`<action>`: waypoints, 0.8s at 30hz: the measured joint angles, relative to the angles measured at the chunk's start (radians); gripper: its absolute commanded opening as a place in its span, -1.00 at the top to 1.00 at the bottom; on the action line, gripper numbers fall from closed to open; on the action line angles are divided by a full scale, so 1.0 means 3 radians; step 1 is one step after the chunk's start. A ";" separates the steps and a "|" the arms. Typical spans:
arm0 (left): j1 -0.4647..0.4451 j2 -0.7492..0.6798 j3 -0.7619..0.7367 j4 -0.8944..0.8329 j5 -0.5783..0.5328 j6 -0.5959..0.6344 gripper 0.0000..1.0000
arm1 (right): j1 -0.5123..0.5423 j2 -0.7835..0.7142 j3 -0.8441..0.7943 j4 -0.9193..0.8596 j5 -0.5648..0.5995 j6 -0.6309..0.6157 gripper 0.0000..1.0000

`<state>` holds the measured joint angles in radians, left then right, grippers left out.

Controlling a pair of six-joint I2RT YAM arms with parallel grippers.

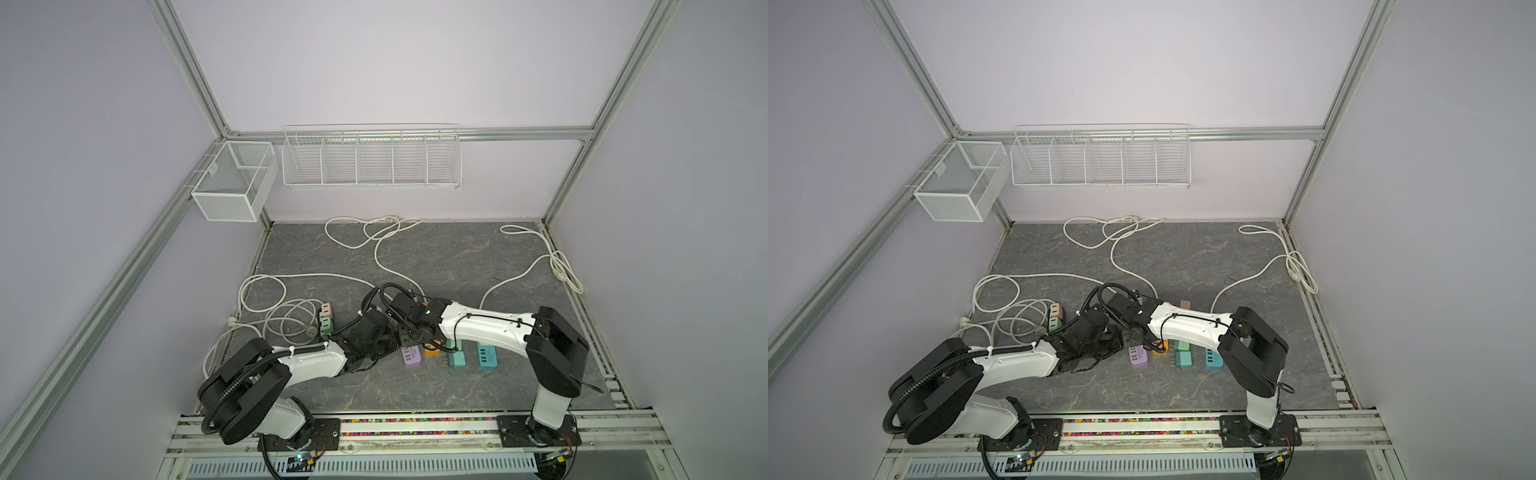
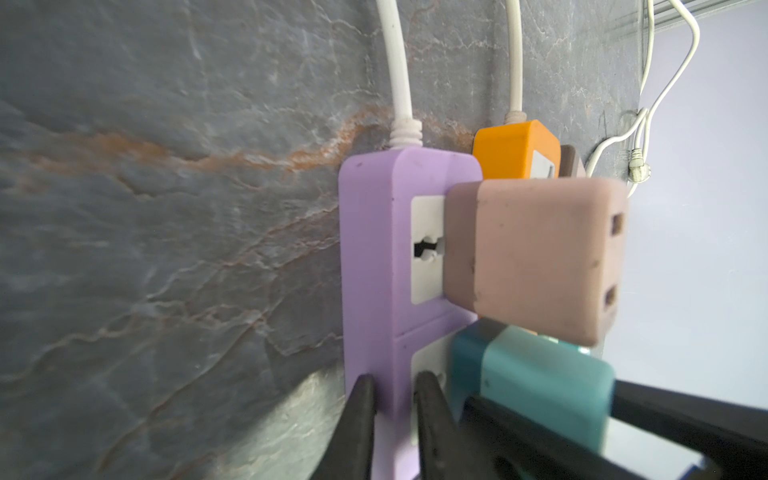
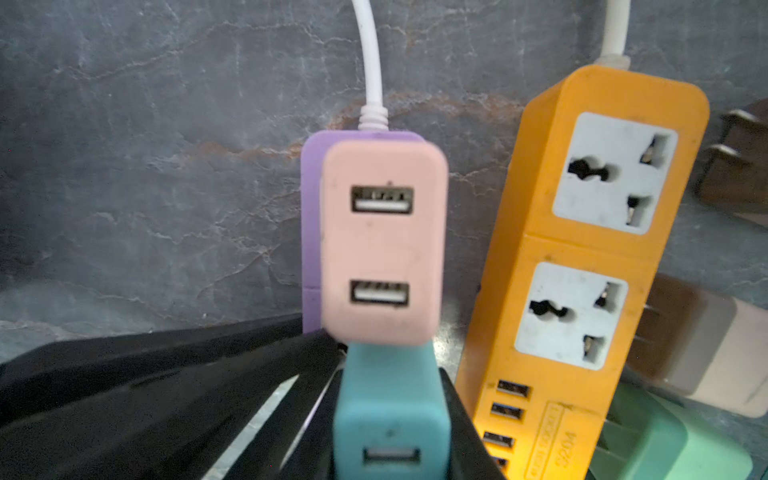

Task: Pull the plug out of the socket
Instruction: 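Pull the teal plug up out of the purple strip with right gripper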

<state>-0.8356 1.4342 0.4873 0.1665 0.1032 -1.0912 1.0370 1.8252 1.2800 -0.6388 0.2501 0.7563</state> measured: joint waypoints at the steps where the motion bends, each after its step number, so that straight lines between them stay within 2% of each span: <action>1: 0.0000 0.0004 0.0001 0.0000 0.0001 0.0000 0.63 | 0.0009 0.0000 0.0008 -0.0005 0.0013 -0.0001 0.83; 11: 0.0000 0.0006 0.0003 -0.0001 0.0000 -0.0013 0.63 | 0.0009 -0.0075 0.0057 -0.0109 0.0065 -0.0003 0.84; 18: -0.0003 -0.0011 0.0038 -0.0064 -0.0006 -0.0009 0.58 | -0.0048 -0.0455 -0.0013 -0.0094 0.0047 -0.0031 0.84; 24: -0.0003 -0.0094 0.0145 -0.0401 -0.0075 0.0058 0.50 | -0.0071 -0.0796 -0.0193 -0.0008 -0.0055 -0.0078 0.83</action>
<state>-0.8364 1.4059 0.5308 0.0463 0.0807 -1.0737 1.0157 1.5864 1.2221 -0.6411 0.2337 0.7330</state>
